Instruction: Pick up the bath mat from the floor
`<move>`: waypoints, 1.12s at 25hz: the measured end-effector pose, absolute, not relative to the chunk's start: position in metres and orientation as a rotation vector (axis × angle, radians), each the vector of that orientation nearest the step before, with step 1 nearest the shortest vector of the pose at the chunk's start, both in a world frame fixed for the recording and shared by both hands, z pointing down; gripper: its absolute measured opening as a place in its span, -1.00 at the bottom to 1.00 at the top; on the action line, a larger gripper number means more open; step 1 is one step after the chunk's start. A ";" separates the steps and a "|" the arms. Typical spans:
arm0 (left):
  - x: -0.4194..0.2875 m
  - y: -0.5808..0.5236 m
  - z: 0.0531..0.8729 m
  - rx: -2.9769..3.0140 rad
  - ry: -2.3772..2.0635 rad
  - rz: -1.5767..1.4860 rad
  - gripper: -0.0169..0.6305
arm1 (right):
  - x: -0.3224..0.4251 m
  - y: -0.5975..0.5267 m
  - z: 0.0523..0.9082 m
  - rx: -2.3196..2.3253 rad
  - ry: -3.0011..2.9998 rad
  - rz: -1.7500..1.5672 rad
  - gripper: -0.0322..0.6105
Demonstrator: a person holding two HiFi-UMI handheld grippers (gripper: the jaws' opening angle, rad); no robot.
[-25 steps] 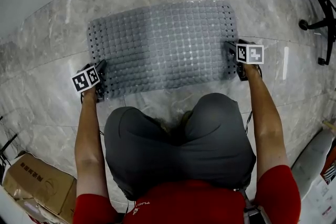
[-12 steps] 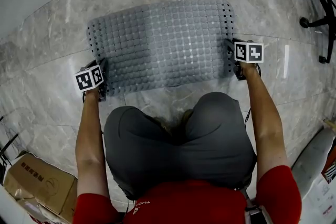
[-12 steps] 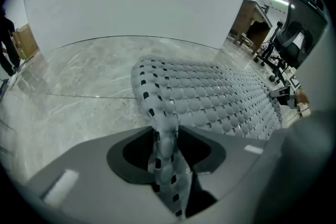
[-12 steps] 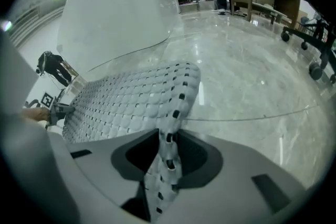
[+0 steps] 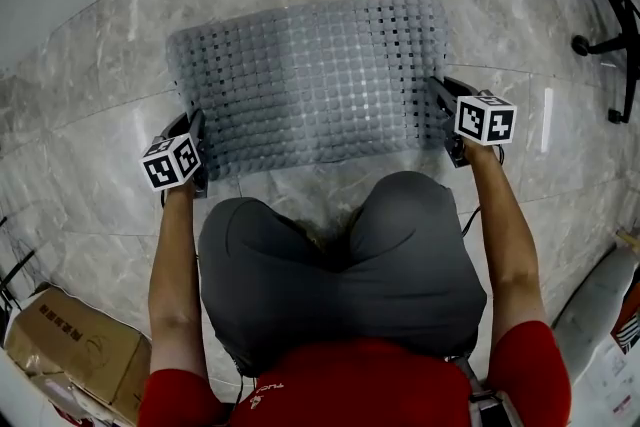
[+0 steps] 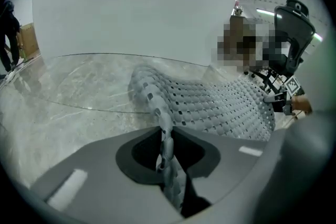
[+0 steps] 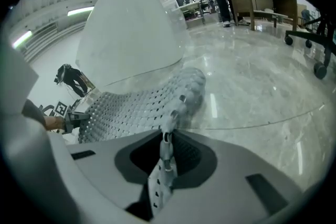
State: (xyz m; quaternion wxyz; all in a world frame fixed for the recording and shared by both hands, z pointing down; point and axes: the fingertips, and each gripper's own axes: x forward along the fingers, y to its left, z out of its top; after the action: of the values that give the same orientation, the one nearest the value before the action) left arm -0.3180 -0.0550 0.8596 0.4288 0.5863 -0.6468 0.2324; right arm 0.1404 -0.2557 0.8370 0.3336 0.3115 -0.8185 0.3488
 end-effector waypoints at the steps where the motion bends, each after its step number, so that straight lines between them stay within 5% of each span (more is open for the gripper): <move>1: -0.316 -0.055 0.855 1.476 -1.615 0.567 -0.77 | 0.139 -0.254 0.831 0.812 -2.155 0.908 -0.76; 28: -0.309 -0.082 0.669 1.791 -1.822 0.310 -0.78 | 0.088 -0.254 0.637 0.810 -2.611 0.788 -0.77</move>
State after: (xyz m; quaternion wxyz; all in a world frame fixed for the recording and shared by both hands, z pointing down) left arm -0.3087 -0.0822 0.6694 0.2804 0.6680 -0.6796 0.1157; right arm 0.0875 -0.2540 0.6366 0.1479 0.2816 -0.9076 0.2738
